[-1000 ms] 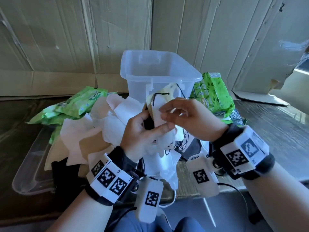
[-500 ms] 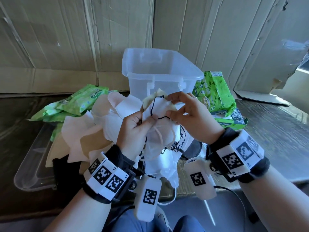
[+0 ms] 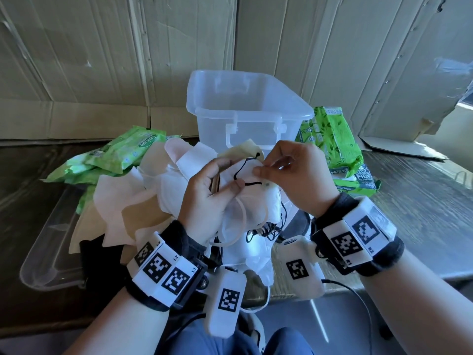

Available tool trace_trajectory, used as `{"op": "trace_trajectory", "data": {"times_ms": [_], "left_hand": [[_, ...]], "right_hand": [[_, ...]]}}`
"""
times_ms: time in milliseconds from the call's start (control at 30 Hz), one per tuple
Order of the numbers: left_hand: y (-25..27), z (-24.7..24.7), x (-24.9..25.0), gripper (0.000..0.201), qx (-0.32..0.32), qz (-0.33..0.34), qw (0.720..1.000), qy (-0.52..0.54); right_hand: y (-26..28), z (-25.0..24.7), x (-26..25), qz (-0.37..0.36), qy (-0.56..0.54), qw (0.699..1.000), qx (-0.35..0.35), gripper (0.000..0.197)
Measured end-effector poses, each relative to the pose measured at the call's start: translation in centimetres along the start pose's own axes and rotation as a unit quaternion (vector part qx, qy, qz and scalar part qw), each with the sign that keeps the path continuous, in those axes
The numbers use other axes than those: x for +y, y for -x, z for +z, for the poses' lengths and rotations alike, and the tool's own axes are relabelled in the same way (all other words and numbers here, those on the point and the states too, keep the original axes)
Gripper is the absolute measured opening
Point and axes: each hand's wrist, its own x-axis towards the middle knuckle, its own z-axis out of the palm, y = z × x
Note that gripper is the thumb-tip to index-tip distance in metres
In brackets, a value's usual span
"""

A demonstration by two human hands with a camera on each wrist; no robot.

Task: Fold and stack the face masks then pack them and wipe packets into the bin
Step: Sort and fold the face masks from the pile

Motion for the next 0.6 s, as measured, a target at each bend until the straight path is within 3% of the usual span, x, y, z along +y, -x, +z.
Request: {"op": "trace_trajectory", "data": {"times_ms": [167, 300, 467, 600], "left_hand": [[0.1, -0.2, -0.2, 0.009, 0.033, -0.028, 0.999, -0.009], [-0.2, -0.7, 0.0, 0.018, 0.081, -0.038, 0.996, 0.016], [-0.6, -0.7, -0.1, 0.031, 0.067, -0.020, 0.997, -0.015], [-0.6, -0.6, -0.3, 0.038, 0.040, -0.038, 0.998, -0.021]], "right_hand": [[-0.2, -0.2, 1.0, -0.007, -0.025, 1.000, -0.004, 0.041], [-1.2, -1.7, 1.8, 0.026, 0.008, 0.998, 0.050, 0.039], [-2.1, -3.7, 2.1, 0.039, 0.029, 0.989, 0.140, 0.028], [-2.1, -3.4, 2.3, 0.042, 0.036, 0.994, 0.099, 0.026]]}}
